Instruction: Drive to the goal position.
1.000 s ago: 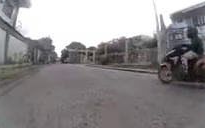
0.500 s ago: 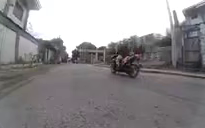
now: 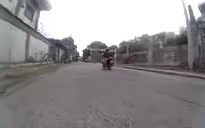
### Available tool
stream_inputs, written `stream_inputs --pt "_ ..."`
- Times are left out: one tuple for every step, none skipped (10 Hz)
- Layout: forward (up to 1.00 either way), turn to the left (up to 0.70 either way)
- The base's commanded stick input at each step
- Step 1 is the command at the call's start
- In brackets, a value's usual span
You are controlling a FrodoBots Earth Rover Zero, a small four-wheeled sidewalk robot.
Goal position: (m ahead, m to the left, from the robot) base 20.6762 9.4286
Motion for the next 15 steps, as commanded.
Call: stream_inputs --pt "0.70 0.35" --pt "0.70 0.35" --pt "0.70 0.33" --pt "0.70 0.08" --pt "0.70 0.00" --pt "0.70 0.00" --pt "0.70 0.00" --pt "0.70 0.00" --pt "0.70 0.00" --pt "0.70 0.00" --pt "0.70 0.00" --pt "0.70 0.00" --pt "0.70 0.00" --pt "0.70 0.00" --pt "0.70 0.00"
